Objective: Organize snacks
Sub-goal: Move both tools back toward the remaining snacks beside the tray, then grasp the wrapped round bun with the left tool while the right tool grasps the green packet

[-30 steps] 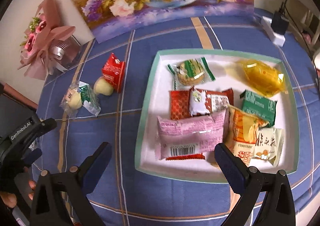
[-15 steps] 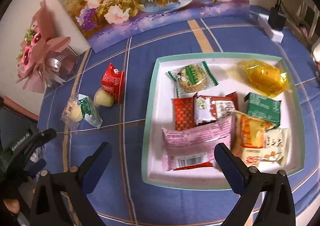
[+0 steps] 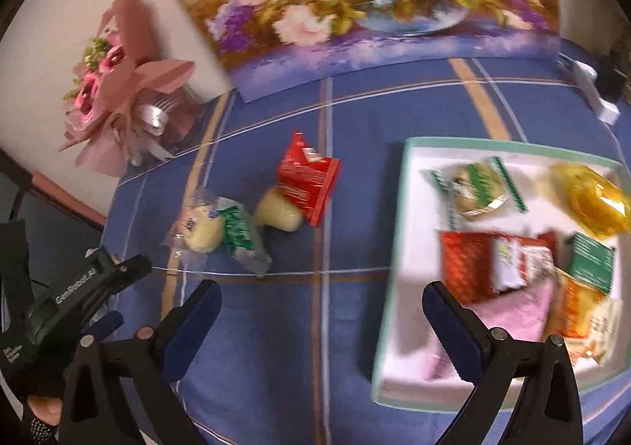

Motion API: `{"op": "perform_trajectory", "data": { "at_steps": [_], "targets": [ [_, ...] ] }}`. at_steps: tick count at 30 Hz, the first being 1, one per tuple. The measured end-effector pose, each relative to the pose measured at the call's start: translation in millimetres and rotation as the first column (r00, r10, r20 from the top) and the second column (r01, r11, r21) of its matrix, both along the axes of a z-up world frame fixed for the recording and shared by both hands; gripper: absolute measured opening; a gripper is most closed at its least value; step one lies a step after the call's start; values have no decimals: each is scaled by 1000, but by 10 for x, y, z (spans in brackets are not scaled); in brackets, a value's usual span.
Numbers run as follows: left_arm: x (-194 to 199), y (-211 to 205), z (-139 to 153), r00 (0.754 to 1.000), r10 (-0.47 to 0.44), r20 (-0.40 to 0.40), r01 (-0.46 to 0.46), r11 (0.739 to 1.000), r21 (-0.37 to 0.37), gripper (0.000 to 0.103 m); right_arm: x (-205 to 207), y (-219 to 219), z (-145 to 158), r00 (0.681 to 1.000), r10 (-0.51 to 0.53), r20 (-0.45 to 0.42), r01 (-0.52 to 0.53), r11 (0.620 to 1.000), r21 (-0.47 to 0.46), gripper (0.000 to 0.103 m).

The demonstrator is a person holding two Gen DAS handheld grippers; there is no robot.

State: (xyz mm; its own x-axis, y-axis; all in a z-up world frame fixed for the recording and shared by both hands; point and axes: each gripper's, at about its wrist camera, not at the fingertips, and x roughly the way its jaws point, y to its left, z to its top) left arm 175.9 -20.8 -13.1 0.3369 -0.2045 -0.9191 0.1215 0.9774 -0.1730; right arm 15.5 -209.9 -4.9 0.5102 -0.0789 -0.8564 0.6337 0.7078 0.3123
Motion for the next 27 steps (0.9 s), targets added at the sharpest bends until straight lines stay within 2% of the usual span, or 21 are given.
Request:
{"op": "perform_trajectory", "data": {
  "at_steps": [6,11,15,21,25,27],
  "targets": [
    [204,-55,-95,1000,9,2,-9,1000,-29,97,320,112,-108,998,51,25,-51,999,-4,102],
    [387,-70,-218,999,25,-41,-29,995,-99,100,530,125,-297,997,76,20,-76,997,17,94],
    [499,-168,-322,998,6,-65,-14,991,-131,100,675,129,-486,994,107,8,-107,993,46,81],
    [575,-378,-526,996,-58,-68,51,993,-102,100,844,130,-672,988,152,14,-152,986,65,66],
    [621,-445,-597,995,-72,-66,63,990,-128,100,939,142,-761,986,168,18,-169,983,73,54],
    [641,-469,-622,995,-73,-63,63,987,-150,100,970,154,-801,984,178,22,-179,981,77,52]
  ]
}}
